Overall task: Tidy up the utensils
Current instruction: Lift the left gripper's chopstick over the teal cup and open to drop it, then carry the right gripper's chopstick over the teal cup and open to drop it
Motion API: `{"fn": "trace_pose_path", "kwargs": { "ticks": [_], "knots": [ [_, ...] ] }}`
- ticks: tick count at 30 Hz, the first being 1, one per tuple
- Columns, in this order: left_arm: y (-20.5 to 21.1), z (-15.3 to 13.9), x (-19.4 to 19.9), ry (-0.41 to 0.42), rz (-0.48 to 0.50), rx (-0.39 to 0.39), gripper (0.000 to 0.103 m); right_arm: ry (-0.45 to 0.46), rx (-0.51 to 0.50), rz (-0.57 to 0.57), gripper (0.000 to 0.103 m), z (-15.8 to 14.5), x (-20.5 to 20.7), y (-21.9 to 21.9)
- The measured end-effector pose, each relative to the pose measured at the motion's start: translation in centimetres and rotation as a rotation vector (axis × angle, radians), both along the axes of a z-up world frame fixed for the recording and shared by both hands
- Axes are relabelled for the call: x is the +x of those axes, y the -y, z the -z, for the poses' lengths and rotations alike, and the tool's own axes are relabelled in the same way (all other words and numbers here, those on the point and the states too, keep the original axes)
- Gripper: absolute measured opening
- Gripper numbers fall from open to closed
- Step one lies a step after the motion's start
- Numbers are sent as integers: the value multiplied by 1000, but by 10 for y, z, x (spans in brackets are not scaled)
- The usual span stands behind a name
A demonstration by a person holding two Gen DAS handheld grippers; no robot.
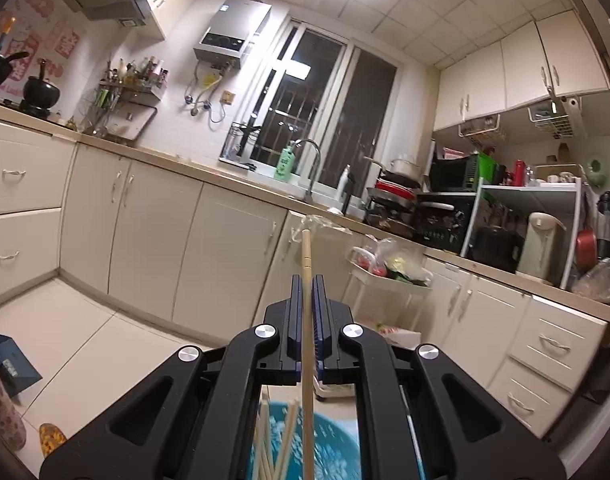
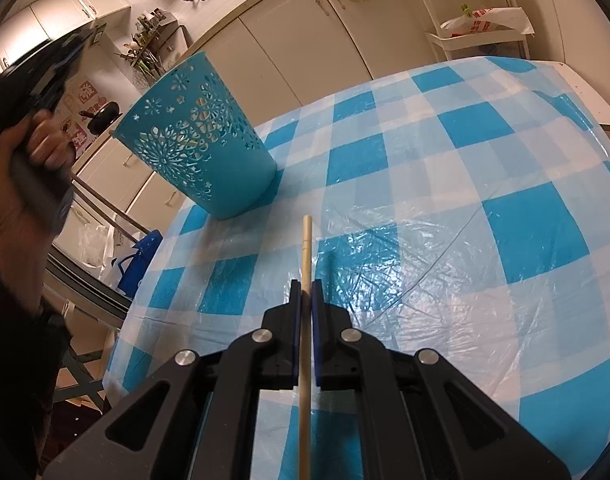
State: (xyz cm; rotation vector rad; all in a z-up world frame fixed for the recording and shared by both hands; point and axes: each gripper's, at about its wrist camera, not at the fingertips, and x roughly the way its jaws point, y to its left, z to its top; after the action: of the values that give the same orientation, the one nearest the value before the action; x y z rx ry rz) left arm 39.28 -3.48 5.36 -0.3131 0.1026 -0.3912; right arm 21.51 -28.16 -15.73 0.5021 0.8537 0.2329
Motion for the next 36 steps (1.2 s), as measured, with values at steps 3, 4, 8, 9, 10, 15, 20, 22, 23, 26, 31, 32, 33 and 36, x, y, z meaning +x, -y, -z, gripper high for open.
{"fn": "trace_pose_path", "kwargs": {
  "ticks": [3, 4, 8, 9, 10, 15, 20, 22, 23, 26, 31, 32, 33, 36],
  "knots": [
    [6, 13, 22, -23, -23, -4, 5, -3, 9, -2, 6, 1, 1, 1],
    [7, 17, 26, -29, -30, -3, 5, -3, 14, -1, 6, 1, 1, 2],
    [8, 28, 29, -23, -53, 1, 5, -4, 33, 1, 6, 2, 1, 4],
    [9, 28, 28, -12, -61, 11, 5, -6, 36, 1, 6, 3, 1, 4],
    [10, 28, 25, -1, -74, 28, 5, -6, 38, 1, 6, 3, 1, 5],
    [21, 32, 16, 12, -66, 90, 5, -5, 46, 6, 6, 3, 1, 6],
    [21, 45, 14, -25, -77, 100, 5, -4, 53, 10, 6, 2, 1, 7],
    [23, 53, 11, -44, -72, 125, 5, -2, 55, 11, 6, 2, 0, 8],
    [24, 56, 10, -51, -69, 135, 5, -1, 56, 10, 6, 2, 0, 8],
    [28, 67, 9, -99, -48, 183, 5, 5, 56, 6, 6, 1, -1, 8],
    [24, 72, 2, -159, -28, 228, 13, 16, 73, 5, 6, 0, -2, 10],
    [21, 71, 0, -160, -28, 227, 22, 22, 83, 6, 6, -1, -2, 12],
    [17, 69, -6, -159, -35, 228, 29, 28, 92, 6, 6, -1, -3, 13],
    [9, 65, -19, -165, -59, 240, 58, 51, 117, 3, 6, -5, -5, 15]
  ]
}}
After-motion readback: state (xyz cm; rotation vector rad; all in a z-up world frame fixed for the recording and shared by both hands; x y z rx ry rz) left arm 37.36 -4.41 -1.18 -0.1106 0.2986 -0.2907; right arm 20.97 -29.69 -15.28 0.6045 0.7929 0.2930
